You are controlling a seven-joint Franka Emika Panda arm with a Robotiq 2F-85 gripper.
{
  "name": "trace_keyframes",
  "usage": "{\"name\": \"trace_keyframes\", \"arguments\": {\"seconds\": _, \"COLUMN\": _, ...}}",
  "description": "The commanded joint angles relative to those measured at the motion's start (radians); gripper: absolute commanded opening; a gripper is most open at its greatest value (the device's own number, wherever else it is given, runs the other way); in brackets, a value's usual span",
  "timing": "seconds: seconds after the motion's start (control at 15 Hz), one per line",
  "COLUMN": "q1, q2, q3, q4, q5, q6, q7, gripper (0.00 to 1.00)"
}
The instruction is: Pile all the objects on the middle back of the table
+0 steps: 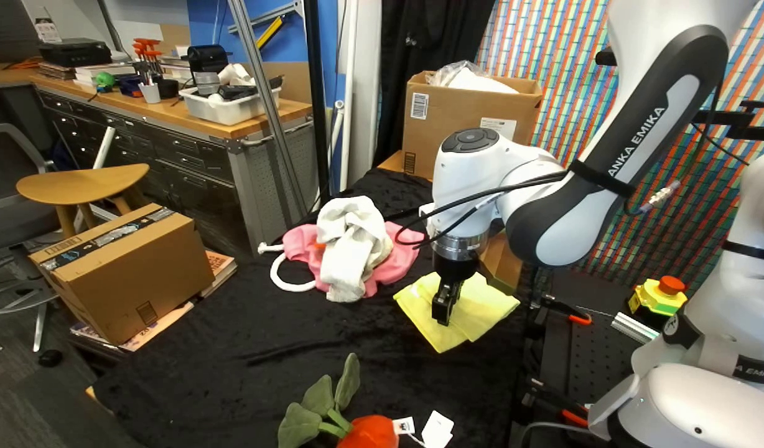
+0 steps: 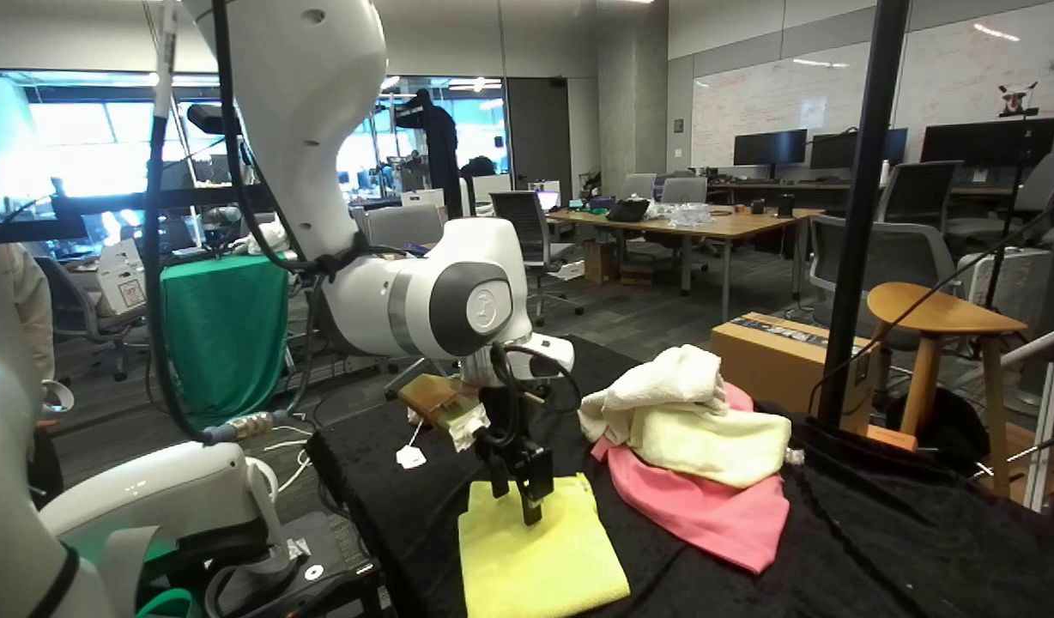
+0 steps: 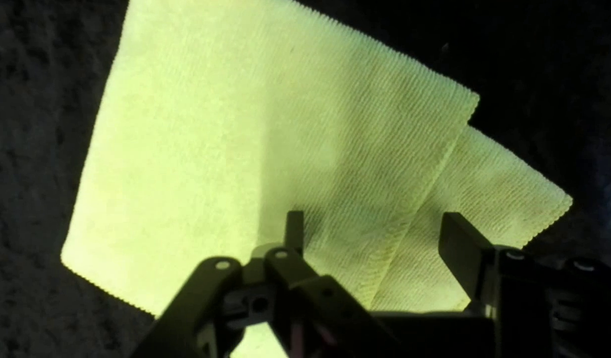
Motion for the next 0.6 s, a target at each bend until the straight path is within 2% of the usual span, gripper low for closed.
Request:
{"name": "trace_keyframes", "arguments": {"seconds": 0.0, "q1": 0.016, "q2": 0.015, "q3": -0.021, "q4": 0.015, "q5": -0.009, "q6": 0.021, "q7": 0.008, "gripper": 0.42}}
{"name": "trace_keyframes", "arguments": {"seconds": 0.27, "q1": 0.016, "q2": 0.017, "q3": -0.027, "q4": 0.018, "q5": -0.008, "q6": 0.021, "q7": 0.007, "gripper": 0.11}}
{"name": "trace_keyframes", "arguments": {"seconds": 0.53, "q1": 0.015, "q2": 0.019, "q3": -0.031, "q4": 0.020, "q5": -0.005, "q6": 0.022, "q7": 0.006, "gripper": 0.02}}
